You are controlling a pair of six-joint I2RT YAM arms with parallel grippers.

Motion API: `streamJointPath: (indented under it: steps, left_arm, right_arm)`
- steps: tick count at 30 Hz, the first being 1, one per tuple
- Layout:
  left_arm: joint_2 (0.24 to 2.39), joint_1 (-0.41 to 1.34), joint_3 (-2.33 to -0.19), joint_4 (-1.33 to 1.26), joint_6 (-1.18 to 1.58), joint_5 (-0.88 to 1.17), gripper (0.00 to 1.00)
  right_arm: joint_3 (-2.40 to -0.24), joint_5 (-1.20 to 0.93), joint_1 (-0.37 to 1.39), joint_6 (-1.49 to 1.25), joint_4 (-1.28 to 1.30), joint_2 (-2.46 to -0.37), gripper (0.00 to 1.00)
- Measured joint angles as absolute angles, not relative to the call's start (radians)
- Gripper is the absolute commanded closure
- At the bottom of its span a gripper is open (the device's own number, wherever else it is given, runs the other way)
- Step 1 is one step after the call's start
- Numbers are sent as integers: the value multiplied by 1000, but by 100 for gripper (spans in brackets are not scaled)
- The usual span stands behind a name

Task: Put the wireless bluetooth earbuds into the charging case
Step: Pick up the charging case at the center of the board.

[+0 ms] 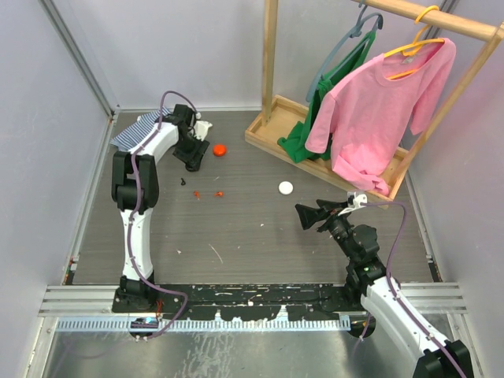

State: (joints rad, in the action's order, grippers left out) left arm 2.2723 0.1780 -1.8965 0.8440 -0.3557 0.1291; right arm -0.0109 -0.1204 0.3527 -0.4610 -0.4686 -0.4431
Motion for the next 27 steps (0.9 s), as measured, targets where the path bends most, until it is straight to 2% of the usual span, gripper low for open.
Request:
streamJointPath:
  steps: [6,14,27]
  left_arm:
    - [2272,178,-1898,847,-334,140,61]
    - [2233,178,-1829,796,-189,168,63]
    - [1795,214,-1436,595,204,145,64]
  right_arm:
    - [-11,-121,353,-461,-472,-448,3]
    - [-11,-134,353,-452,-483,-471,3]
    - [-11,-209,392,-451,-595,-591,3]
